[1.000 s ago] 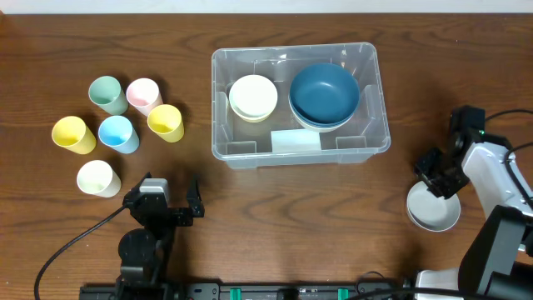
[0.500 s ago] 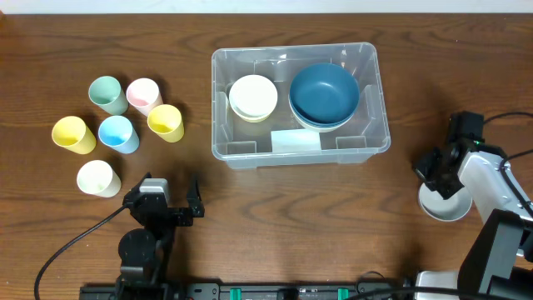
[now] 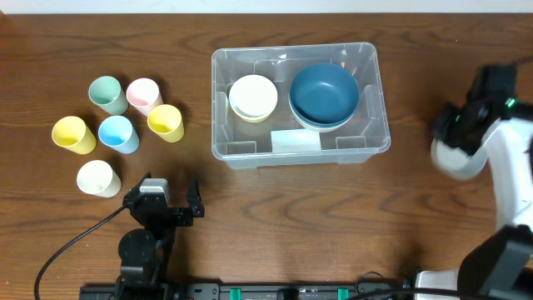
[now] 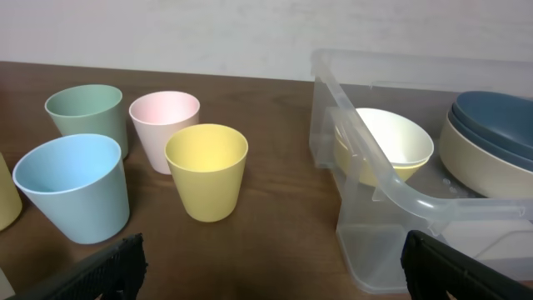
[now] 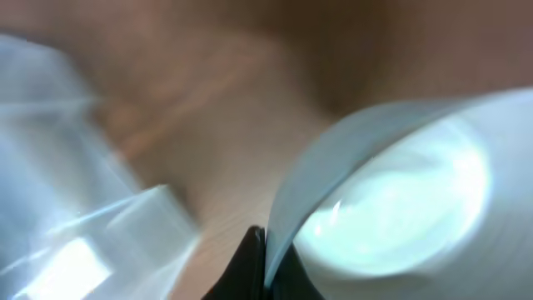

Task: Pack container
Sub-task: 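Carry the grey bowl with the right gripper into the white bowl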

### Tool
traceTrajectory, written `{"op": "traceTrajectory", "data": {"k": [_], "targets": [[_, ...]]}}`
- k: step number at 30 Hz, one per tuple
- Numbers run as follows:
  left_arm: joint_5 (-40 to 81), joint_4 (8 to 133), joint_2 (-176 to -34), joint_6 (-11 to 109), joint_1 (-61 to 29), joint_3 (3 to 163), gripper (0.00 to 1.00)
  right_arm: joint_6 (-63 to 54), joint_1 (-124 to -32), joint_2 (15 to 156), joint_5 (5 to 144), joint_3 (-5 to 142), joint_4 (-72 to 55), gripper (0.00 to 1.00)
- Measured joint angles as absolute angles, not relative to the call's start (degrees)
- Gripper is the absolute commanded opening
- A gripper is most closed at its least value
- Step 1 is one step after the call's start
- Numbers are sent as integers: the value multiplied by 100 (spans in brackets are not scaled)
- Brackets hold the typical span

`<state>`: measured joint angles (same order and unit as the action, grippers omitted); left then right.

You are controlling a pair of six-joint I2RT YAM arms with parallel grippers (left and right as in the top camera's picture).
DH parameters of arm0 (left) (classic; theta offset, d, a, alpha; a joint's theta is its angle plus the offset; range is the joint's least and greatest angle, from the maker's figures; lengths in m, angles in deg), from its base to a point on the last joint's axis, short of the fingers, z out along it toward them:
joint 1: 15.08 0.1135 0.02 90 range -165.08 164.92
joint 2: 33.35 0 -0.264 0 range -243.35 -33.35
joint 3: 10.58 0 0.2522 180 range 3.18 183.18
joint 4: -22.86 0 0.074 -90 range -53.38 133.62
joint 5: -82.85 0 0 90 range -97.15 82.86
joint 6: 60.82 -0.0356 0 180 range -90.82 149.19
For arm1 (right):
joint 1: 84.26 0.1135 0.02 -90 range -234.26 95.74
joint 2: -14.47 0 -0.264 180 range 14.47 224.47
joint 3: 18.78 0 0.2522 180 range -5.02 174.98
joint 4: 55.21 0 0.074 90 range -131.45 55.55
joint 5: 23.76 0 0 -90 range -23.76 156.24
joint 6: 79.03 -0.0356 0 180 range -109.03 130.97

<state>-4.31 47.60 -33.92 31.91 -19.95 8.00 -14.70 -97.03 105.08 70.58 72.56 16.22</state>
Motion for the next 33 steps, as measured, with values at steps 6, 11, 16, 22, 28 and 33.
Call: {"op": "traceTrajectory", "data": {"k": [6,11,16,22,28,33], "targets": [[-429,4760,-3392,3191,-1995,800,98,-983,-8755,10508,7191,9140,2409,1],[-429,4760,-3392,3191,-1995,800,98,-913,-7489,10504,7180,9772,2089,1],[-429,4760,-3392,3191,-1995,800,98,-915,-6263,10582,7095,9798,1416,1],[-429,4760,-3392,3191,-1995,800,98,-863,-5043,11159,6767,9811,605,1],[-429,4760,-3392,3191,-1995,800,98,-736,-4434,12040,6337,9811,79,1],[-429,4760,-3392,3191,-1995,800,98,-592,-4311,12646,6212,9811,-254,1]]}}
